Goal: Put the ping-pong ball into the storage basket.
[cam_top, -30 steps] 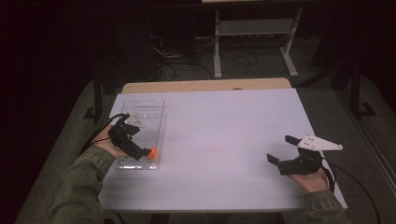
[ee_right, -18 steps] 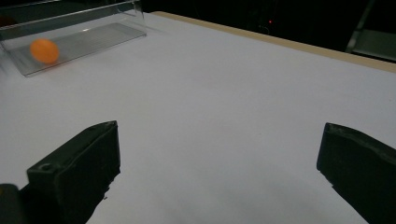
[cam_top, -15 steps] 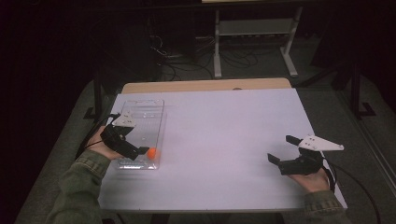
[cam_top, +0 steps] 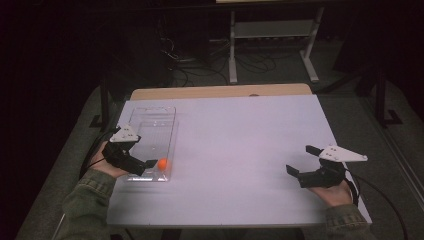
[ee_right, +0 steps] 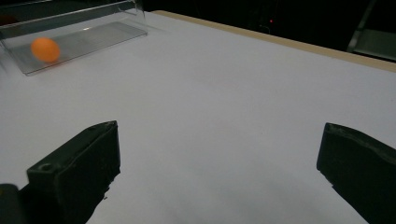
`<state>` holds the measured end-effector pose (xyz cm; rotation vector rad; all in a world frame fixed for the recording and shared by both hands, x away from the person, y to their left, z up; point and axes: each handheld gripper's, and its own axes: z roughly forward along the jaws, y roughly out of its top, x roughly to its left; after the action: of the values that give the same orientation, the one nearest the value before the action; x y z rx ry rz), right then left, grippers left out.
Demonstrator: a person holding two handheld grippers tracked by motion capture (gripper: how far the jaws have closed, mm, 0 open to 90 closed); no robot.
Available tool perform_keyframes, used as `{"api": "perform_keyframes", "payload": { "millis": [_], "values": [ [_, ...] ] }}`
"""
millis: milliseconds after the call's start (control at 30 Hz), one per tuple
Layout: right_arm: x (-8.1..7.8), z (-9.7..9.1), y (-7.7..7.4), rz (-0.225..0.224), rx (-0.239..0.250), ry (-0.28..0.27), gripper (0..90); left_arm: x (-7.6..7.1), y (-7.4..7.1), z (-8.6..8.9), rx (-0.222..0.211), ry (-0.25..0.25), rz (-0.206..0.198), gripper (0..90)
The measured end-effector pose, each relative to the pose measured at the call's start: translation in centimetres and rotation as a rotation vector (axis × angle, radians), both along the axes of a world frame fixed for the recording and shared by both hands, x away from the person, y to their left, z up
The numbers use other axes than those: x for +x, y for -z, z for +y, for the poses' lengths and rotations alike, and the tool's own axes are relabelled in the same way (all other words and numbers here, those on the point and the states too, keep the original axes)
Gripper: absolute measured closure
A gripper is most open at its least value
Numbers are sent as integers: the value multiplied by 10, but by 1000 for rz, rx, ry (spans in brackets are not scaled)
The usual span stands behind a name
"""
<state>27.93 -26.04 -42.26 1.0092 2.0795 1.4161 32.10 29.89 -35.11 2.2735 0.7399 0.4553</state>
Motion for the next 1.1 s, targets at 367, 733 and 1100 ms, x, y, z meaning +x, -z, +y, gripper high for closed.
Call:
{"api": "perform_keyframes", "payload": {
  "millis": [367, 733, 1100],
  "values": [
    [0, 0, 0, -2, 2, 0, 0, -7, 5, 2, -67, -18, -37, 0],
    [0, 0, 0, -1, 1, -1, 0, -17, 8, 9, -142, -43, -75, 0],
    [0, 0, 0, 0, 1, -1, 0, -25, 19, 13, -209, -42, -92, 0]
  ]
}}
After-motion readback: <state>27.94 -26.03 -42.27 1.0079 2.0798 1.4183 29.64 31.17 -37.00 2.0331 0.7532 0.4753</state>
